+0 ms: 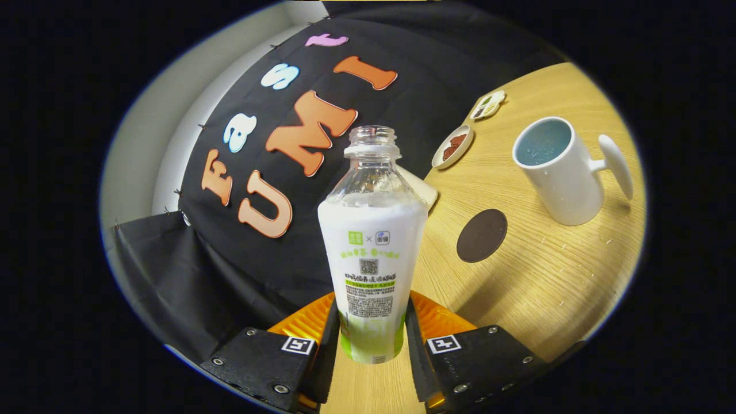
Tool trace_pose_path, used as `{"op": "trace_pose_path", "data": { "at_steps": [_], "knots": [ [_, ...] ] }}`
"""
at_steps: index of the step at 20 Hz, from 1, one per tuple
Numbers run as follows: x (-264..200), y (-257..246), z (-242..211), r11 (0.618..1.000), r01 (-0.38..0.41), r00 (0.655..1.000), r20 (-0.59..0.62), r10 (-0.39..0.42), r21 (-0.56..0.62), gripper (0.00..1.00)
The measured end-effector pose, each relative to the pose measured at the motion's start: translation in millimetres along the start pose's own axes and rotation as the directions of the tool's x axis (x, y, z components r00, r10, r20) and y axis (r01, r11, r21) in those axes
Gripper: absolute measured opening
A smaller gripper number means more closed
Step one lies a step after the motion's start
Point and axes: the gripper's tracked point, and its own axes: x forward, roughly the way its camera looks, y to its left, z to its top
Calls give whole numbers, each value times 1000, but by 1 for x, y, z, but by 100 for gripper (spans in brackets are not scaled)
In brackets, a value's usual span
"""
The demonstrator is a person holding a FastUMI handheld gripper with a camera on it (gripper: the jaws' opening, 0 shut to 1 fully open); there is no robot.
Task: Take the bottle from table, then pour the juice into the cup, finally place the bottle on the coaster
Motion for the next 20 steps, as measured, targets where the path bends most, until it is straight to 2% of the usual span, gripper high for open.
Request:
{"op": "trace_pose_path", "data": {
  "at_steps": [4,9,12,16,20],
  "knots": [
    [-1,-1,8,986,-22,1000,18,20,165,57],
    [7,-8,26,941,-30,998,55,13,337,56],
    [7,-11,31,907,-30,998,69,1,420,56],
    [10,-3,39,863,-85,994,104,38,498,56],
    [15,-1,45,823,-99,993,114,43,559,56]
  ]
}}
